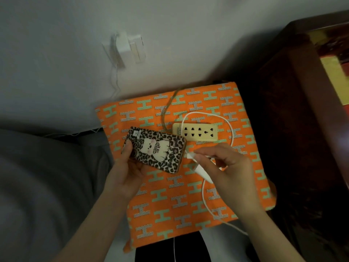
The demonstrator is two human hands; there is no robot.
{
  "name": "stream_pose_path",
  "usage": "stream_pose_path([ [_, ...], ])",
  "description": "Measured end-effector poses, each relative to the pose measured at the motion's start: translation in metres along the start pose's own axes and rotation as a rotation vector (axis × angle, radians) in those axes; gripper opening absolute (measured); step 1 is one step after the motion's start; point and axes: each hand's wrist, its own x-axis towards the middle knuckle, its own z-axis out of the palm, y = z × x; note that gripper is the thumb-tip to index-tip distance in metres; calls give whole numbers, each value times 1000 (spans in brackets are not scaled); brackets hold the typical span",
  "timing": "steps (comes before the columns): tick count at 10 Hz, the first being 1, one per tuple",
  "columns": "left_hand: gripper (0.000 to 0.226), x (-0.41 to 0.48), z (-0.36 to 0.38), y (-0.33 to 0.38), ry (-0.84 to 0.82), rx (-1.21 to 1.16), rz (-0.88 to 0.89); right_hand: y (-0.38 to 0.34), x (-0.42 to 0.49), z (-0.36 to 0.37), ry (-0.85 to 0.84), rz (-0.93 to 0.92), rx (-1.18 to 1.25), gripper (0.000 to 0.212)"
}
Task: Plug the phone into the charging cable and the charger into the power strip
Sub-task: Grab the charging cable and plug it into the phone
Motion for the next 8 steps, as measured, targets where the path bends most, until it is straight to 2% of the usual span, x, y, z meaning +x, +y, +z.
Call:
stream_pose_path([
  [1, 46, 5, -2, -3, -34, -69, 1, -3, 1, 2, 37, -28, 1, 9],
  [3, 54, 2, -7, -6, -57, -229, 1, -3, -4, 3, 61, -48, -27, 15],
  [5, 49, -1, -8, -12, -64, -246, 40, 1, -7, 7, 105, -79, -99, 20],
  [7, 45, -6, -8, -16, -64, -233, 58, 8, -12, 12, 148, -72, -170, 12],
  [8, 53, -8, -9, -17, -83, -212, 65, 11, -16, 14, 158, -53, -134, 11],
])
